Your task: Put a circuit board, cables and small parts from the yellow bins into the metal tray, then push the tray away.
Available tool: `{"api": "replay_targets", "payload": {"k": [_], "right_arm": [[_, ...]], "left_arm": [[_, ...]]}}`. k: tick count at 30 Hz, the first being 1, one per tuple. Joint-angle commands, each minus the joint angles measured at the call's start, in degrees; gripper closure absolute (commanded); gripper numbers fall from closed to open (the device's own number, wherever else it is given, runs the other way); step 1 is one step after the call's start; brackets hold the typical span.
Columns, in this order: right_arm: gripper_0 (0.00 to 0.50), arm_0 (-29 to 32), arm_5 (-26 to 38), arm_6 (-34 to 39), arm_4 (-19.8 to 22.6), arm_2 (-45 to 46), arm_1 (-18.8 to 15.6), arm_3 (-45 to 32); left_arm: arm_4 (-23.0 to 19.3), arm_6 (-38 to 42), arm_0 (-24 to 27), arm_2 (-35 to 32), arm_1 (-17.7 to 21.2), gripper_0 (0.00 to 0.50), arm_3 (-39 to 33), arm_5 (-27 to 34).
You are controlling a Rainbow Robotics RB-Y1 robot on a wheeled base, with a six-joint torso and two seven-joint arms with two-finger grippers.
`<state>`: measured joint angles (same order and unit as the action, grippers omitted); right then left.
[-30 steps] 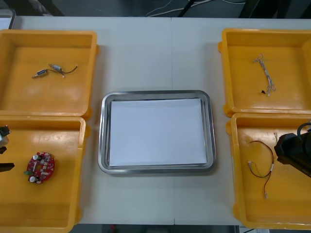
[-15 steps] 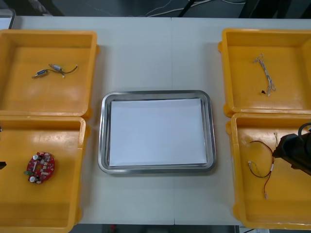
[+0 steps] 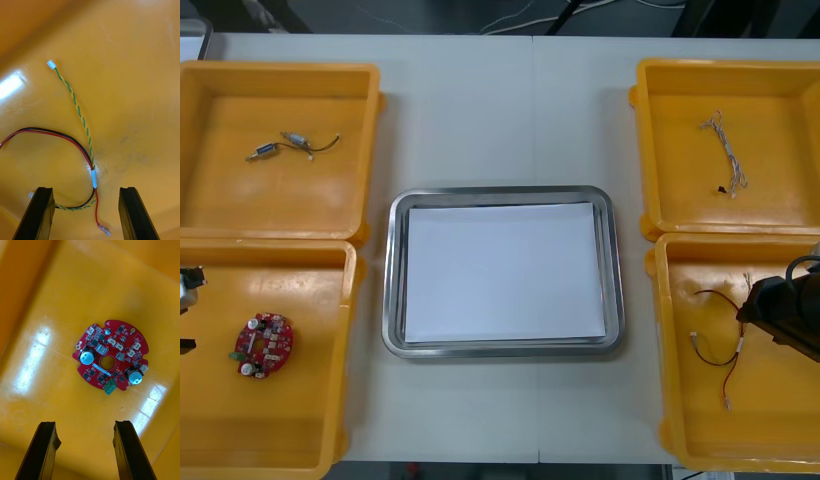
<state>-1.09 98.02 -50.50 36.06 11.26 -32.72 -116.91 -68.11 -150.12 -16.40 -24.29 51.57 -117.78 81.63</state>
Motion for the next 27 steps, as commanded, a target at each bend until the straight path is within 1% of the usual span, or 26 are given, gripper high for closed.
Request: {"api": "replay_targets", "payload": {"k": [1, 4, 10, 15, 19, 22, 27], "right_arm": [[0.0, 0.6, -2.0, -3.7, -0.8, -1.9, -0.7, 1.7], [0.0, 0.7, -2.7, -4.3, -1.2, -2.5, -0.1, 2.6], [0.0, 0.9, -2.7, -5.5, -1.6, -2.8, 1.2, 3.2], [0.0, 1.4, -3.5, -5.9, -2.0, -3.6, 1.2, 3.9], [0.0, 2.0, -4.7, -6.5, -2.7, -4.2, 1.2, 4.3], [0.0, 2.2, -4.7, -6.6, -3.2, -4.5, 1.2, 4.3], [0.0, 2.2, -5.2, -7.1, -4.0, -5.2, 1.2, 4.9]], "left_arm": [[1.3, -4.9, 3.9, 3.2, 3.9, 0.058, -1.2, 1.4], [1.8, -4.9, 5.1, 5.0, 5.0, 0.057, -1.2, 1.3], [3.1, -4.9, 5.7, 7.2, 6.6, 0.057, -1.2, 0.7], [3.9, -4.9, 6.5, 8.9, 7.1, 0.057, -1.2, 0.1], [4.4, -4.9, 6.5, 10.7, 7.8, 0.059, -1.5, -1.8], [4.8, -4.9, 5.7, 12.2, 8.0, 0.057, -1.7, -4.2], [6.1, -4.9, 2.6, 12.9, 8.1, 0.057, -1.7, -8.2]]}}
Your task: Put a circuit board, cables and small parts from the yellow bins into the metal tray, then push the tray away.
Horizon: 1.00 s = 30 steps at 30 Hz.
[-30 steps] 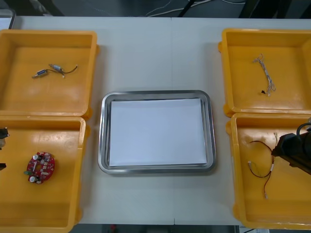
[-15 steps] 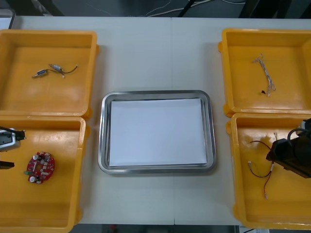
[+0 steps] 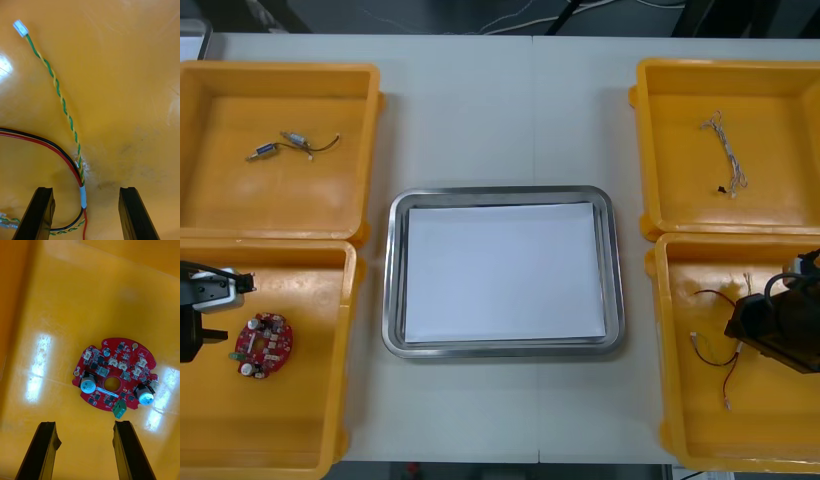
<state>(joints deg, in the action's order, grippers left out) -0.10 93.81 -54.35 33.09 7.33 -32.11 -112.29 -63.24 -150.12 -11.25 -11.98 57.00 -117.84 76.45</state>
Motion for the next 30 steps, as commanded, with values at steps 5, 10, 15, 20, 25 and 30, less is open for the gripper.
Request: {"api": "replay_targets", "payload": {"k": [5, 10, 15, 20, 25, 30], "right_arm": [[0.0, 1.2, -2.7, -3.7, -1.4, -1.8, 0.6, 1.6], [0.0, 1.2, -2.8, -4.2, -1.9, -1.9, 0.6, 1.8], [0.087, 1.2, -2.8, -4.4, -2.5, -2.1, 0.6, 1.8], [0.427, 1.2, -2.8, -4.5, -2.8, -2.2, 0.6, 1.7], [0.5, 1.2, -2.8, -5.5, -2.5, -2.2, 0.6, 1.8], [0.5, 1.2, -2.8, -6.0, -2.3, -2.1, 0.6, 1.5]], "left_arm": [[1.9, -4.9, -5.1, 0.4, 2.9, 0.068, -1.5, -5.4], [1.7, -4.9, -6.9, -1.2, 2.9, 0.07, -1.2, -6.9], [1.2, -4.9, -8.4, -3.1, 1.6, 0.07, -1.2, -6.9], [1.6, -4.9, -9.4, -3.4, 0.6, 0.072, -1.2, -6.9], [2.6, -4.9, -10.0, -3.3, 0.4, 0.072, -0.7, -6.9], [3.4, -4.9, -9.4, -1.4, 0.4, 0.07, 1.0, -8.5]]}}
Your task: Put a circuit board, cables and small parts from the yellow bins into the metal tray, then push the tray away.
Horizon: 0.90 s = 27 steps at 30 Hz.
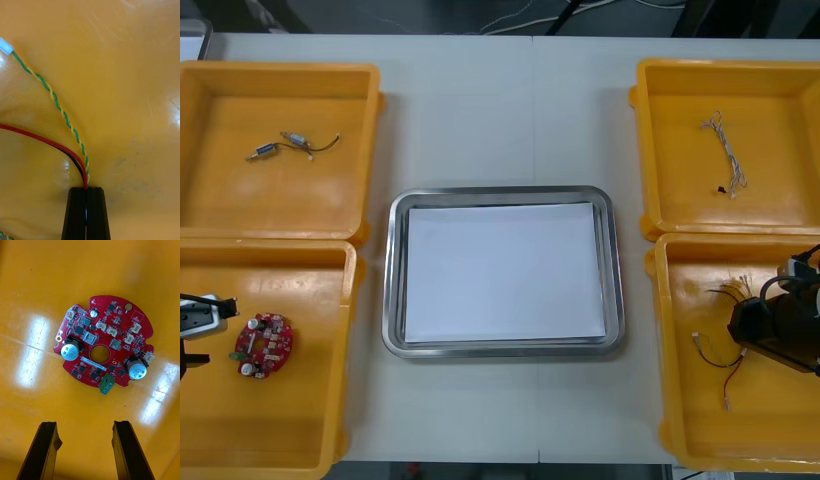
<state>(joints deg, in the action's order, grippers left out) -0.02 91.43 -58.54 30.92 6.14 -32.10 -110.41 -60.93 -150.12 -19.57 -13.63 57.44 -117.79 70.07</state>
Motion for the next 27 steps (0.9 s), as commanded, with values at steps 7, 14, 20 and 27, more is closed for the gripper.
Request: {"api": "replay_targets", "payload": {"k": [7, 14, 20, 27], "right_arm": [[0.5, 1.0, 3.1, -2.4, 0.7, 1.3, 0.5, -3.9], [0.5, 1.0, 10.0, -3.0, 2.6, 5.4, 0.5, -9.1], [0.5, 1.0, 12.7, -3.5, 4.0, 8.0, 0.5, -12.2], [0.5, 1.0, 15.7, -4.1, 5.4, 10.8, 0.5, -16.1]], "left_arm": [[1.7, -4.9, 0.8, 6.1, 0.0, 0.076, 4.8, -8.6], [2.0, -4.9, 0.9, 7.7, -0.8, 0.08, 5.5, -9.7], [2.7, -4.9, 1.1, 8.4, -1.7, 0.111, 5.6, -9.6], [3.4, -4.9, 1.7, 8.9, -2.7, 0.125, 5.6, -9.7]]}}
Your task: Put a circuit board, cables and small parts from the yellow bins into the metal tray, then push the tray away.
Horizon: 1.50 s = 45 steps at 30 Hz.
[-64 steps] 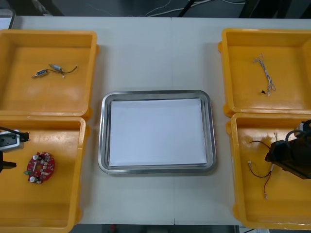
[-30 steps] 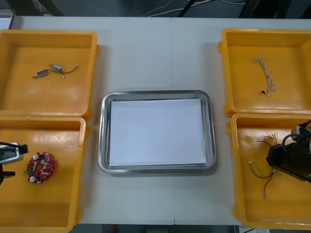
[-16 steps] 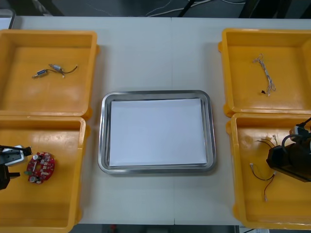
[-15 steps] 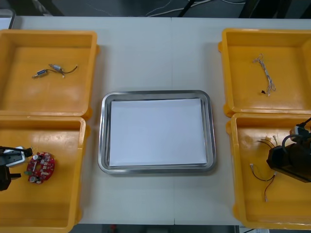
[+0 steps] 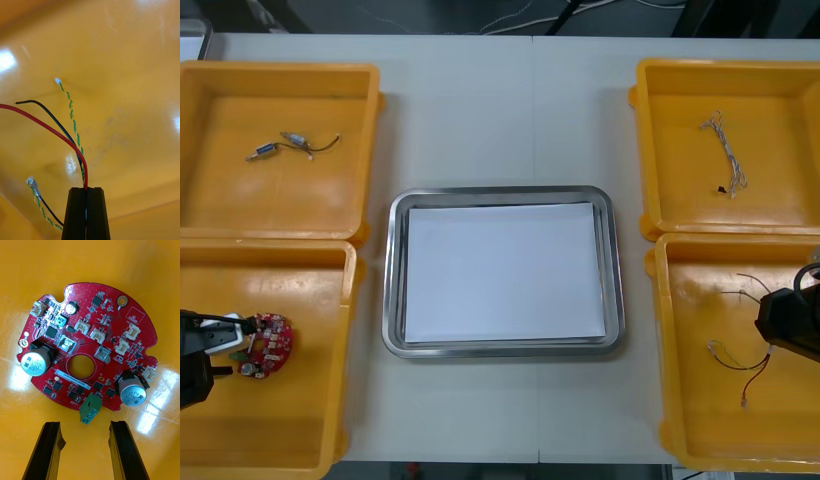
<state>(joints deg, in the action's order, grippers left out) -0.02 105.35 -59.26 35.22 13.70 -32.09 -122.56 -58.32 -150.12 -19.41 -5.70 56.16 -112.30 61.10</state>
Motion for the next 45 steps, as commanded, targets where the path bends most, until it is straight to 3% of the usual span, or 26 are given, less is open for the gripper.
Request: {"api": "replay_targets", "payload": {"k": [1, 10, 22, 25, 27, 28, 40, 45], "right_arm": [[0.5, 1.0, 2.4, -3.5, 1.4, 3.7, 0.5, -5.0], [0.5, 1.0, 4.7, -4.4, 3.0, 6.3, 0.3, -11.4], [0.5, 1.0, 4.7, -7.5, 6.2, 6.2, -3.2, -16.5], [0.5, 0.8, 4.7, -8.2, 8.5, 6.3, -4.1, -16.7], [0.5, 0.5, 4.7, -8.8, 10.1, 6.3, -5.0, -16.9], [0.5, 0.5, 4.7, -8.9, 10.6, 6.3, -5.3, -16.9], [0.5, -2.3, 4.7, -12.0, 14.7, 5.5, -10.2, -16.9], [0.5, -4.8, 4.7, -13.1, 15.4, 5.3, -11.0, -16.6]], "left_arm": [[0.9, -4.9, 1.7, 1.1, -1.5, 0.125, 0.1, -0.7], [1.1, -4.9, 2.4, 2.0, -1.6, 0.15, 0.1, -1.2], [2.2, -4.9, 2.3, 3.1, -1.6, 0.301, 0.1, -2.6], [2.4, -4.9, 2.3, 3.1, -1.8, 0.38, 0.1, -2.5], [2.7, -4.9, 2.3, 3.1, -2.0, 0.48, 0.1, -2.5], [2.7, -4.9, 2.3, 3.1, -2.1, 0.5, 0.1, -2.5], [1.2, -4.9, 2.3, 2.6, -2.4, 0.5, 0.1, -2.3], [0.1, -4.9, 2.3, 0.2, -2.3, 0.5, -1.6, 0.9]]}}
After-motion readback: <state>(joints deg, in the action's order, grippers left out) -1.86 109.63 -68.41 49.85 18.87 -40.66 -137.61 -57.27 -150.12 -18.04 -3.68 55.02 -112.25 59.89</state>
